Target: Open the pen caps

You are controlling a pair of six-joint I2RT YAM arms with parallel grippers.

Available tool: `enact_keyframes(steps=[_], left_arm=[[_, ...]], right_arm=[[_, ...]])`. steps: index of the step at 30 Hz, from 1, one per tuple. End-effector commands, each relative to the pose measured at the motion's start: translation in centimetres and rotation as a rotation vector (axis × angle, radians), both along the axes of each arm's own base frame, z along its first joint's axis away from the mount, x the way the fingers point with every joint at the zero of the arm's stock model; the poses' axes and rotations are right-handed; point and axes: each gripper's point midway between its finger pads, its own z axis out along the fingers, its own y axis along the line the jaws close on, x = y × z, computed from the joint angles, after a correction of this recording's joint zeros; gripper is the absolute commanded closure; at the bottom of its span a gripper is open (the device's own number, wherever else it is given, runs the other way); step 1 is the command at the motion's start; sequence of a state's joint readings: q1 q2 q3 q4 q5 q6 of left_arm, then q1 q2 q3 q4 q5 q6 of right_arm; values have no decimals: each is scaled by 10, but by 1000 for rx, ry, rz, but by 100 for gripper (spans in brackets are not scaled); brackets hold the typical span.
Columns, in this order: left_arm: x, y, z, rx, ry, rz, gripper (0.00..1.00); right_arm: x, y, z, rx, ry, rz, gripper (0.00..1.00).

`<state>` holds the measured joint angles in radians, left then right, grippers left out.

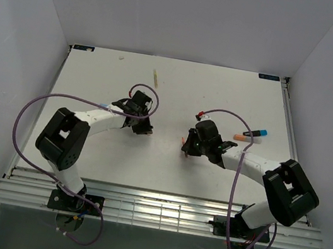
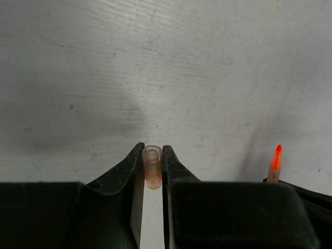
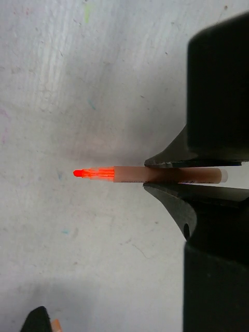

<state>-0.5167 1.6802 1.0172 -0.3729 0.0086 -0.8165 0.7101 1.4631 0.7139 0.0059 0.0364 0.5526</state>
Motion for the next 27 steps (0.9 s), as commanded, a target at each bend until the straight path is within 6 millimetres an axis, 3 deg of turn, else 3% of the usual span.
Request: enact_keyframes(steps=[1,10,19,23,27], left_arm=[[11,-7,-1,27,-43,-110,100],[14,-22,-28,10,-2,-223,100],[4,-16,-44,40,94,-196,79],[-2,-11,-53,61,140,-171,69],[-8,-6,-63,75,171,-162,64]], right_arm=[[49,12,21,19,-173,-60,92],[81,19,-5,-13,-227,-119,92],[99,18,-28,-85,-200,-160,70],[98,18,-37,-96,-177,-167,68],[101,24,-40,-88,-167,-158,68]])
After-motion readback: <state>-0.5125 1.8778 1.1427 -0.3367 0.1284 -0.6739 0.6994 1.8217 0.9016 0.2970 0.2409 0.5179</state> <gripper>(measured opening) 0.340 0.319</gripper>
